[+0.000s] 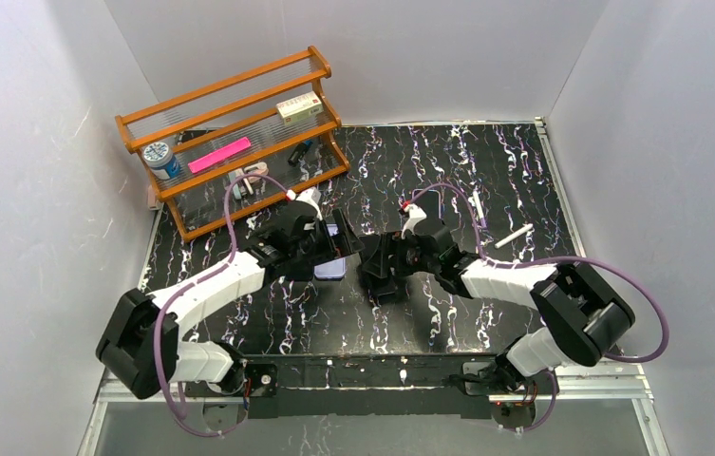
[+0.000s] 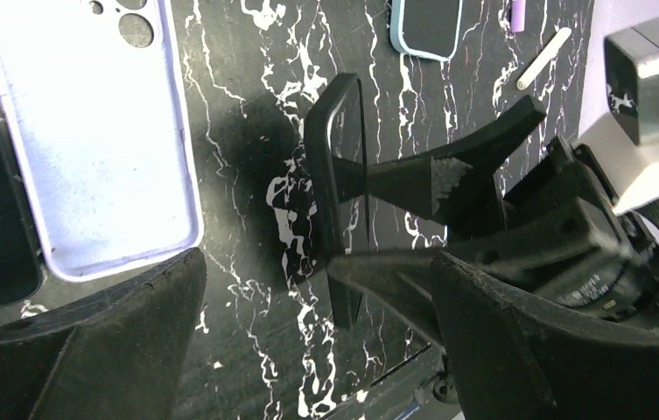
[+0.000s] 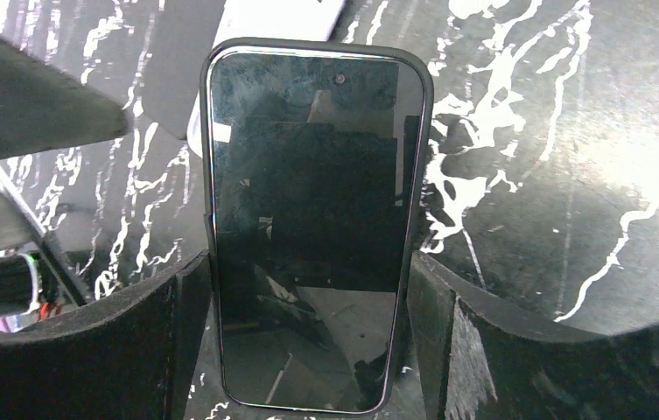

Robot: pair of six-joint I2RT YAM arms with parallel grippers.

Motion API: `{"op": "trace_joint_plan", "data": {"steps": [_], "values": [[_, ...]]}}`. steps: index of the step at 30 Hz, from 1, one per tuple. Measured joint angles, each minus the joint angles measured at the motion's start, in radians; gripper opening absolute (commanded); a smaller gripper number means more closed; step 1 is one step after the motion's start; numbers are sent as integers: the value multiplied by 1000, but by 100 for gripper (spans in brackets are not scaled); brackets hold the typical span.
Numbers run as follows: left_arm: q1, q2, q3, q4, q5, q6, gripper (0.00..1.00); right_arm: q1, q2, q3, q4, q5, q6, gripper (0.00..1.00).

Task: Take the phone out of the phone case
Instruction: Pick up the phone at the center of the board.

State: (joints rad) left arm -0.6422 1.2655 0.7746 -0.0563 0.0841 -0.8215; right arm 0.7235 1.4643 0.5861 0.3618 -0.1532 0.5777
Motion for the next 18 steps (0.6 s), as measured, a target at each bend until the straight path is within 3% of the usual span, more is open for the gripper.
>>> {"op": "trace_joint_plan", "data": {"steps": [10,18], "values": [[-26,90,-10,137,-5,-74,79,24,-50,-29,117,-53,14,6],[-35,127,-38,211,8,-131,50,30,-78,-46,172,-79,-2,7]]}}
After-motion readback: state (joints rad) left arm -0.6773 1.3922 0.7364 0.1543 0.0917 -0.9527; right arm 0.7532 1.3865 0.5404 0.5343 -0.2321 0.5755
